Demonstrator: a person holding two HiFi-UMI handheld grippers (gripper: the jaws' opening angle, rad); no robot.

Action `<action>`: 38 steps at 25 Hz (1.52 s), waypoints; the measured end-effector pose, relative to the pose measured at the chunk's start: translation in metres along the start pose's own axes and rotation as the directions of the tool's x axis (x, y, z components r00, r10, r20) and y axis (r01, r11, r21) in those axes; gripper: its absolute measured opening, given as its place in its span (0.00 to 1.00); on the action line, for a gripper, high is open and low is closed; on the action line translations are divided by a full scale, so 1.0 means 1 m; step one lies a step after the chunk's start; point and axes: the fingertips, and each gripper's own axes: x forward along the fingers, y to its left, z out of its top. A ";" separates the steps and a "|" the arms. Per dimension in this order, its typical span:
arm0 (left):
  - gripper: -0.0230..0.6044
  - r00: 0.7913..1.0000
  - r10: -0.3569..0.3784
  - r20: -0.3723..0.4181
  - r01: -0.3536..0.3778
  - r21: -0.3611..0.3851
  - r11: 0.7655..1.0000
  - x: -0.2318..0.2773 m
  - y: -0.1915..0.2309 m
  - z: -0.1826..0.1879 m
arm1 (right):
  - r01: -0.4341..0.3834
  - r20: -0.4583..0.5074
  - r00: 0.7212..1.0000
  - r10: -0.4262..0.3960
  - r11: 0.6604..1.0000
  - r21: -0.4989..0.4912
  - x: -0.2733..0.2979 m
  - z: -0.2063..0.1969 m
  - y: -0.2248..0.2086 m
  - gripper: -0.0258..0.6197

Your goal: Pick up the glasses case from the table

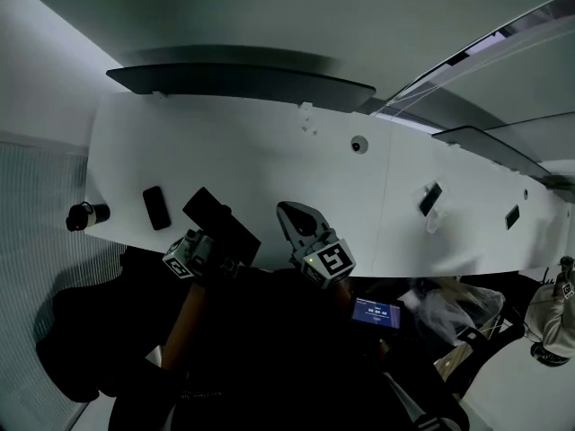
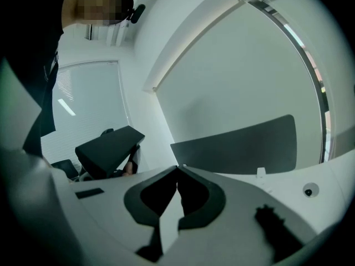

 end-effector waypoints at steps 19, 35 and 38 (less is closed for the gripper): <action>0.51 0.993 0.108 -0.044 -0.096 0.212 0.972 -0.032 0.000 -0.030 | -0.144 0.063 0.988 0.141 0.989 0.039 -0.042 0.000 -0.002 0.05; 0.51 0.851 0.524 -0.042 -0.464 0.409 0.786 -0.058 0.044 0.020 | -0.141 -0.021 0.990 0.143 0.925 -0.352 -0.004 0.002 0.092 0.21; 0.51 0.849 0.527 -0.039 -0.478 0.370 0.797 -0.066 0.042 0.023 | -0.155 -0.049 0.988 0.146 0.934 -0.321 0.004 -0.006 0.106 0.22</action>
